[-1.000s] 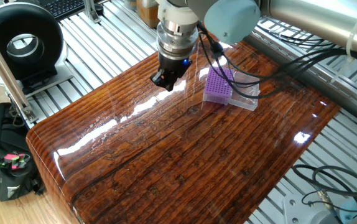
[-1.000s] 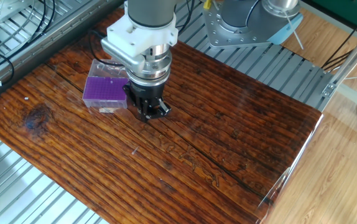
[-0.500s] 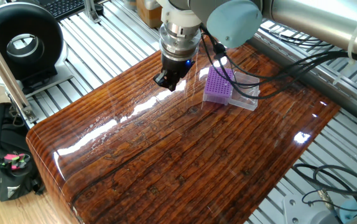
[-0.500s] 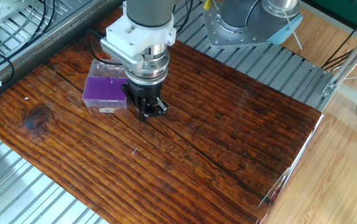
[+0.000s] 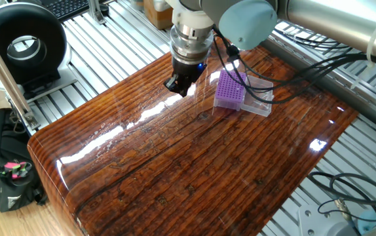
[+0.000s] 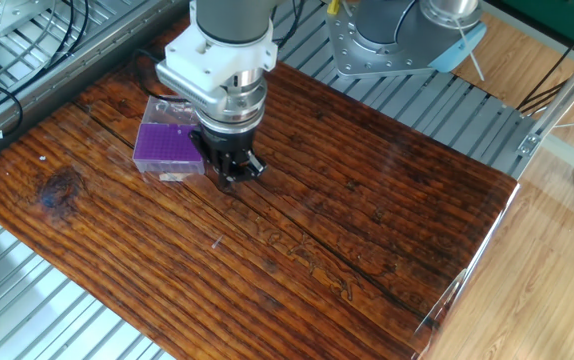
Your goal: Insert a small pipette tip into the holder for small pipette tips
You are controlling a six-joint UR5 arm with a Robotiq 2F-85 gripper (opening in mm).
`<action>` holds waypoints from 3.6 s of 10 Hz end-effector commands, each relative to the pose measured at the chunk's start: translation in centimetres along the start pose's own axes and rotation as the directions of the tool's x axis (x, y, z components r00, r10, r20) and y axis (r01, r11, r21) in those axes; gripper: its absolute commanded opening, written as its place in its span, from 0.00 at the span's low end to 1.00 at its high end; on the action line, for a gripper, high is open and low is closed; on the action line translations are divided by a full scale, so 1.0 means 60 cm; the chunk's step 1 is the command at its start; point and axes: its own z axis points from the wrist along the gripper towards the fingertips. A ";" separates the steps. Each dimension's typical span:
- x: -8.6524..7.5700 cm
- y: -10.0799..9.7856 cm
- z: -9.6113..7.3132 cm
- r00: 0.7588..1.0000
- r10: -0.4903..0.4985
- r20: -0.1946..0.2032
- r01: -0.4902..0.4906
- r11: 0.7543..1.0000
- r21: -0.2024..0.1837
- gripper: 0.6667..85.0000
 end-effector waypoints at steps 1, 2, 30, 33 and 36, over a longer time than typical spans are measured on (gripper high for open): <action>0.003 -0.004 0.002 1.000 0.001 -0.004 -0.001 1.000 -0.011 0.00; 0.001 0.001 0.002 1.000 0.008 0.000 -0.008 1.000 -0.024 0.00; -0.109 0.039 0.092 0.999 0.040 -0.004 -0.040 0.998 -0.046 0.23; -0.135 0.059 0.122 0.996 0.081 0.028 -0.078 0.993 -0.083 0.23; -0.121 0.047 0.113 0.993 0.105 -0.053 -0.108 0.993 -0.048 0.30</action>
